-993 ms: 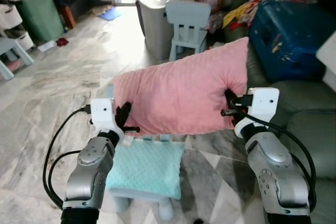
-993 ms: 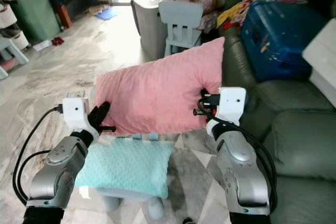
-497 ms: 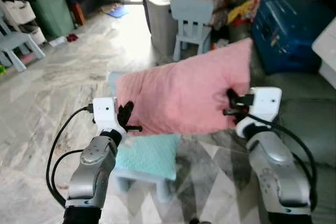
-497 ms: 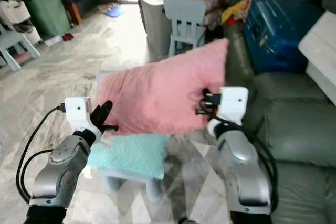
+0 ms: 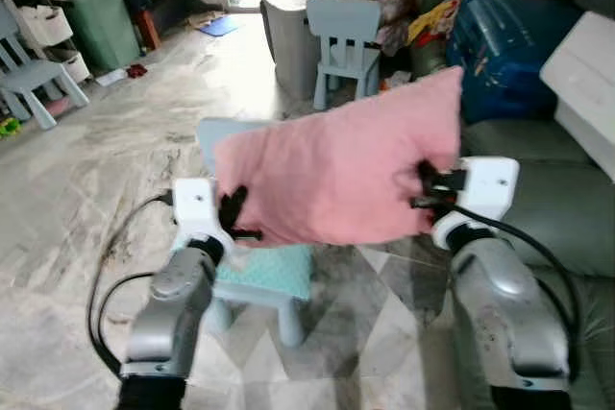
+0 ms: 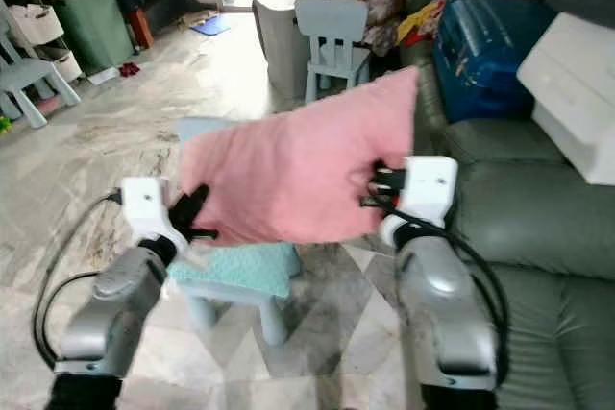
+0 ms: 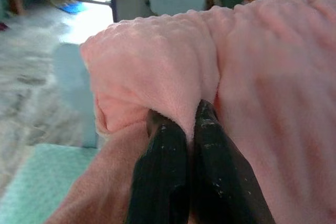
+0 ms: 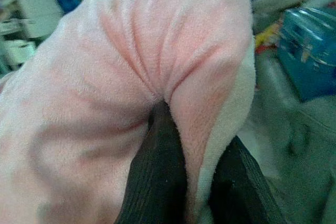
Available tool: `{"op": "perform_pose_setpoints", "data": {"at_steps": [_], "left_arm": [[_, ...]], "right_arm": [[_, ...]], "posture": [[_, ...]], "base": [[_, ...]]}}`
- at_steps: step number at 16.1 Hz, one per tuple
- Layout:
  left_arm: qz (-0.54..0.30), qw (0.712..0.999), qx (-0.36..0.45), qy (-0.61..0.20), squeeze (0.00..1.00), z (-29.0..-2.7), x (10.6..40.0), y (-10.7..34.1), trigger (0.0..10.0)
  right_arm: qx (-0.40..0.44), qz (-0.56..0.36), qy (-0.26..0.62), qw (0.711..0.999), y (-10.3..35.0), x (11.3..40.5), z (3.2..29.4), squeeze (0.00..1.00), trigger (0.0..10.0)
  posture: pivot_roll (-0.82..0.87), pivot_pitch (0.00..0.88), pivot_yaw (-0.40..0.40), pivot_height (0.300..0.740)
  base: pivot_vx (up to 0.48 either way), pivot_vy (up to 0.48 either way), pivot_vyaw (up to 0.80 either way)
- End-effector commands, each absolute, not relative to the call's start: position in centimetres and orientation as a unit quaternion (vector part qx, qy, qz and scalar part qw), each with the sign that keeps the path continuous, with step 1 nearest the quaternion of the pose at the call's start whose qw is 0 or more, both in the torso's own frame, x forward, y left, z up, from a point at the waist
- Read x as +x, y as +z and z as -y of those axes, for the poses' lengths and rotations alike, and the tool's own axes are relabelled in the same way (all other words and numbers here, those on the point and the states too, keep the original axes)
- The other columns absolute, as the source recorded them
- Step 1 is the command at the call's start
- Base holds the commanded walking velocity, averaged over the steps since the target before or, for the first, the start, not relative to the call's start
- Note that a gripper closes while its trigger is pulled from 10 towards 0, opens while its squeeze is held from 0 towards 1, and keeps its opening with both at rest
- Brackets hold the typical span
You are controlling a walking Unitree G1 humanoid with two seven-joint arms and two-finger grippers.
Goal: Move the pillow to the sofa
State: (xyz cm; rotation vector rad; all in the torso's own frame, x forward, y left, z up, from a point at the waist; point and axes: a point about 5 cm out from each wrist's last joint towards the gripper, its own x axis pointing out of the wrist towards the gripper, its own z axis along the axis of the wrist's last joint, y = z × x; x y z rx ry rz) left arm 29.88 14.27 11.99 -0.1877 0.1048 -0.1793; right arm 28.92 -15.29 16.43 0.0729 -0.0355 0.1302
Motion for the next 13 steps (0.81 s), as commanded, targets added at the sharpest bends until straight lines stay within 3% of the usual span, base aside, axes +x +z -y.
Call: {"op": "perform_pose_setpoints", "data": {"at_steps": [1,7,13], "left_arm": [[-0.043,0.99,-0.095,-0.091,0.0,-14.24,29.96,12.34,10.0],[-0.052,0.989,-0.108,-0.084,0.0,-14.45,30.09,12.16,10.0],[-0.056,0.987,-0.121,-0.085,0.0,-14.44,30.22,12.12,10.0]], "right_arm": [[0.036,0.028,0.067,0.997,16.93,29.02,15.28,0.0,10.0],[0.036,0.028,0.067,0.997,16.95,29.02,15.31,0.0,10.0],[0.034,0.029,0.067,0.997,16.96,29.1,15.32,0.0,10.0]], "posture": [[-0.18,0.0,0.063,0.74],[-0.18,0.0,0.063,0.74],[-0.18,0.0,0.064,0.74]], "base": [[0.0,0.0,0.0],[0.0,0.0,0.0],[0.0,0.451,0.0]]}}
